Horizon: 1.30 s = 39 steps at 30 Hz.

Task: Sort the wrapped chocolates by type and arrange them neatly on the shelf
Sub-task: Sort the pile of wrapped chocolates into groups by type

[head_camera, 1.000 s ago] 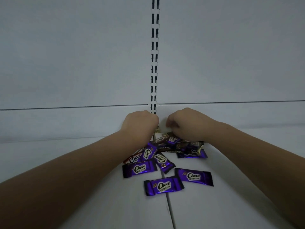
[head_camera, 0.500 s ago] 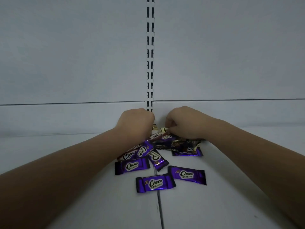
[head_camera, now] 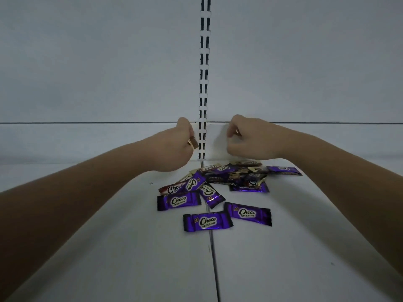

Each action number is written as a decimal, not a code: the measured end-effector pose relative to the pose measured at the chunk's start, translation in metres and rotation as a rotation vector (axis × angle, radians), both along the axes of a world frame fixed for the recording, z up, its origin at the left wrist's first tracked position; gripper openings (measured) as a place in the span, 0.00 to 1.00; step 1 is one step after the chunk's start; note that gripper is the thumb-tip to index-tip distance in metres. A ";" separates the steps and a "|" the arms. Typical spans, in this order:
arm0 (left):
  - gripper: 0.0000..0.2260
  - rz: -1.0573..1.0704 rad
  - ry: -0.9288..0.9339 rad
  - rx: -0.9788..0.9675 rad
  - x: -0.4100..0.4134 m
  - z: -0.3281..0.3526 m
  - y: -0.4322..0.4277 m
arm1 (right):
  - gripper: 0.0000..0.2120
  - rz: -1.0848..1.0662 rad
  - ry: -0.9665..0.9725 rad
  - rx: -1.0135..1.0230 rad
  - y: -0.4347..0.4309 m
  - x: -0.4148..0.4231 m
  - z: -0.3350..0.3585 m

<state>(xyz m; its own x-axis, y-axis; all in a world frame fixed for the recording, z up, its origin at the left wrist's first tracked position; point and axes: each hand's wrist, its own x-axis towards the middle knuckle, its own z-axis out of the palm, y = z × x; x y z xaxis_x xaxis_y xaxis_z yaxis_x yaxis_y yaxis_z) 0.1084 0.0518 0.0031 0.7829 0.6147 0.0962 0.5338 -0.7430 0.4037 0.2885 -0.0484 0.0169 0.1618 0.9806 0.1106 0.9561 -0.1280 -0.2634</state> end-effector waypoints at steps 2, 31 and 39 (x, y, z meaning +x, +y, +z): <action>0.13 0.020 0.046 -0.009 -0.001 -0.003 -0.001 | 0.10 -0.008 -0.165 -0.055 -0.001 0.005 -0.001; 0.09 -0.093 0.117 0.075 0.009 -0.003 -0.008 | 0.13 -0.072 -0.252 -0.291 -0.026 0.020 -0.013; 0.12 -0.243 0.145 0.059 0.024 -0.010 -0.026 | 0.08 -0.056 -0.295 -0.228 -0.033 0.027 -0.008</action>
<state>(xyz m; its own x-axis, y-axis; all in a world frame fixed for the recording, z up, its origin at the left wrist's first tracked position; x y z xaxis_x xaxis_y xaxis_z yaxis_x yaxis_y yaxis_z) 0.1324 0.0255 -0.0074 0.9147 0.4041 0.0030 0.3861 -0.8762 0.2883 0.3152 -0.0813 0.0090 0.2100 0.9759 -0.0601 0.9764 -0.2062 0.0638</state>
